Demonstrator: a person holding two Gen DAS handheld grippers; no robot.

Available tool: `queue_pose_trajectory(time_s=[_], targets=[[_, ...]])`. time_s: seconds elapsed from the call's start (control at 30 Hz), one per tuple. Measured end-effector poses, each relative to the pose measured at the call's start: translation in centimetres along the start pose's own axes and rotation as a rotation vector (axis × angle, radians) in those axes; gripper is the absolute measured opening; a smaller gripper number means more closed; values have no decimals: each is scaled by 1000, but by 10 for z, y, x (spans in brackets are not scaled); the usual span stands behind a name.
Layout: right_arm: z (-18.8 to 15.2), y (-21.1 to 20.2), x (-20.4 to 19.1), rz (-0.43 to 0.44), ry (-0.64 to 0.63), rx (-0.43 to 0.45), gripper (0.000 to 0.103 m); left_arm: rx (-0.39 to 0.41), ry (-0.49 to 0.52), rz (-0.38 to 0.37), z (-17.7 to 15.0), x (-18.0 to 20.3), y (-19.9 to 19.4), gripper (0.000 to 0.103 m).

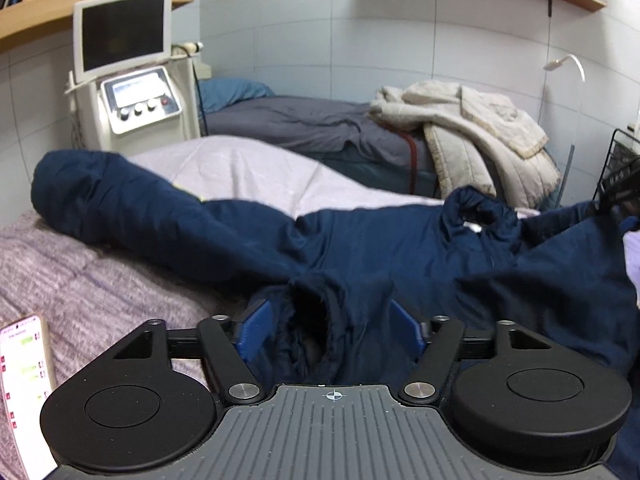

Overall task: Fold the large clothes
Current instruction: 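Grasp the other navy sleeve cuff with the left gripper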

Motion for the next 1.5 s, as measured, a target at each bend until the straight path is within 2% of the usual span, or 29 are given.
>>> queue_pose_trajectory(time_s=[0.03, 0.07, 0.17, 0.23, 0.3, 0.33, 0.37, 0.4, 0.43, 0.47, 0.5, 0.53, 0.57, 0.63, 0.73, 0.87, 0.93, 1.0, 1.1, 1.17, 1.27, 1.3, 1.4, 1.43, 1.47, 1.5], targets=[[1, 3, 5, 9, -6, -5, 27, -6, 2, 1, -2, -1, 0, 103], [-1, 2, 10, 12, -11, -4, 21, -10, 3, -2, -4, -3, 1, 103], [21, -1, 35, -39, -18, 37, 15, -28, -15, 1, -9, -7, 7, 103], [39, 2, 61, -139, -15, 82, 13, -40, -33, -8, -9, -6, 12, 103], [47, 12, 87, -236, -7, 88, 14, -30, -47, -27, -6, -2, 15, 103], [47, 17, 98, -265, -7, 87, 15, -28, -47, -35, -5, 2, 18, 103], [45, 22, 106, -291, -11, 95, 29, -30, -43, -41, -4, 6, 20, 103], [42, 26, 114, -329, -20, 110, 44, -34, -37, -47, -2, 10, 22, 103], [39, 28, 120, -386, -26, 129, 77, -35, -31, -56, -2, 14, 25, 103], [35, 27, 125, -434, -21, 155, 90, -36, -23, -66, -1, 19, 26, 103], [32, 24, 128, -429, -3, 192, 88, -37, -15, -75, -1, 23, 28, 103], [27, 17, 127, -377, 23, 228, 81, -35, -8, -82, 0, 26, 30, 103], [22, 10, 123, -318, 42, 253, 78, -34, -3, -87, 0, 28, 33, 103], [8, -11, 110, -234, 43, 312, 81, -33, -4, -92, 3, 33, 41, 103], [-27, -45, 76, -140, -81, 381, 90, -28, -22, -102, 11, 40, 56, 103], [-90, -74, 44, -28, -215, 371, 91, -49, 2, -127, 15, 57, 77, 103], [-126, -86, 47, -3, -220, 383, 91, -64, 28, -124, 14, 64, 91, 103], [-158, -93, 51, -12, -282, 392, 91, -82, 50, -121, 13, 72, 104, 103], [-195, -76, 59, -123, -454, 331, 94, -90, 64, -135, 13, 84, 122, 103], [-209, -57, 60, -193, -560, 294, 91, -118, 70, -120, 11, 92, 134, 103], [-211, -38, 51, -211, -672, 321, 90, -137, 28, -145, 11, 99, 145, 102], [-207, -30, 45, -233, -701, 337, 90, -146, 27, -149, 11, 102, 149, 99], [-195, -8, 39, -319, -730, 372, 87, -138, 61, -136, 13, 109, 154, 76], [-189, -2, 39, -316, -708, 363, 70, -117, 66, -140, 15, 110, 152, 66], [-183, 2, 43, -297, -672, 347, 37, -91, 63, -132, 19, 108, 149, 63], [-179, 2, 46, -290, -626, 346, 36, -55, 51, -119, 25, 106, 146, 62]])
Point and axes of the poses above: each gripper's, at about its wrist camera, not at the fingertips, and y roughly the way its jaws point, x to its right, z to its top, the point moved 5 cm from there along y, roughly the way its jaws point, and after that the axes turned 3 degrees about y, right-handed, at the moved point
